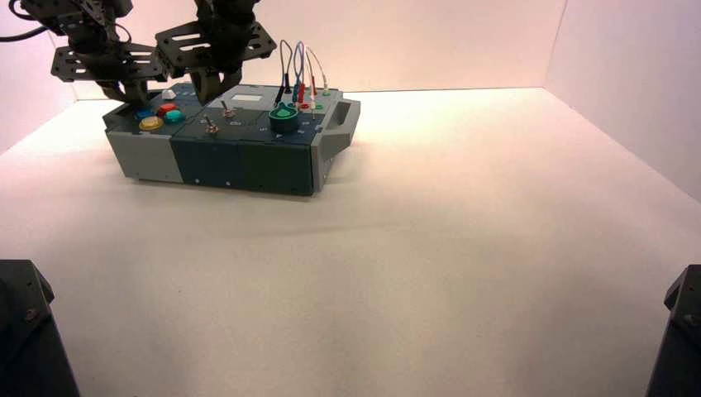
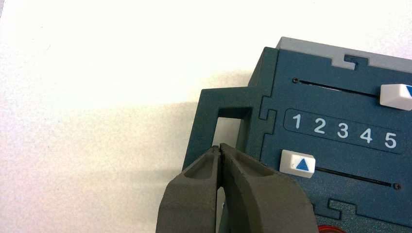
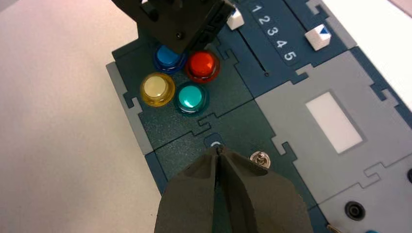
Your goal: Flip the bottom switch on with the right gripper.
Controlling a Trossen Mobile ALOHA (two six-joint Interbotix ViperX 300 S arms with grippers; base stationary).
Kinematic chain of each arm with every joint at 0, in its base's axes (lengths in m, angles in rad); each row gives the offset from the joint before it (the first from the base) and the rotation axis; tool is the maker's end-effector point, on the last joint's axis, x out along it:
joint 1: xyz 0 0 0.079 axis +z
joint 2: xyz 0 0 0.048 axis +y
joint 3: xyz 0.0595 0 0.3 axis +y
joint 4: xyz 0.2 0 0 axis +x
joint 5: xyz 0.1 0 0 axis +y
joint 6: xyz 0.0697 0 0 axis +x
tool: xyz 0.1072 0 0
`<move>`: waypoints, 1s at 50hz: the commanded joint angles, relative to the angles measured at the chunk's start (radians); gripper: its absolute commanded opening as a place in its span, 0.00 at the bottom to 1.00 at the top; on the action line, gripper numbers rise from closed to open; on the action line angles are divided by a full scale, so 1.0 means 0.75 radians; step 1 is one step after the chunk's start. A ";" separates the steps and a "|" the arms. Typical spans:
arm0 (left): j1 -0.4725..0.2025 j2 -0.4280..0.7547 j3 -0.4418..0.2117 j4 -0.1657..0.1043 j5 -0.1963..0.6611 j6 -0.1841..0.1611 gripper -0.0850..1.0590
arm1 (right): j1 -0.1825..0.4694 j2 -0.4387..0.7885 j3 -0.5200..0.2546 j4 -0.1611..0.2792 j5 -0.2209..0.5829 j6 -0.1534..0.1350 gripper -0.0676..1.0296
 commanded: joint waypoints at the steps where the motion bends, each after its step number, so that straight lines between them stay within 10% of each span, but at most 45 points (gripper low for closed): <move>1: 0.000 -0.025 0.000 0.000 0.004 0.002 0.05 | 0.006 -0.033 -0.043 0.004 0.000 -0.004 0.04; 50: -0.002 -0.016 -0.008 0.000 0.004 0.002 0.05 | 0.035 -0.029 -0.045 0.031 0.082 0.000 0.04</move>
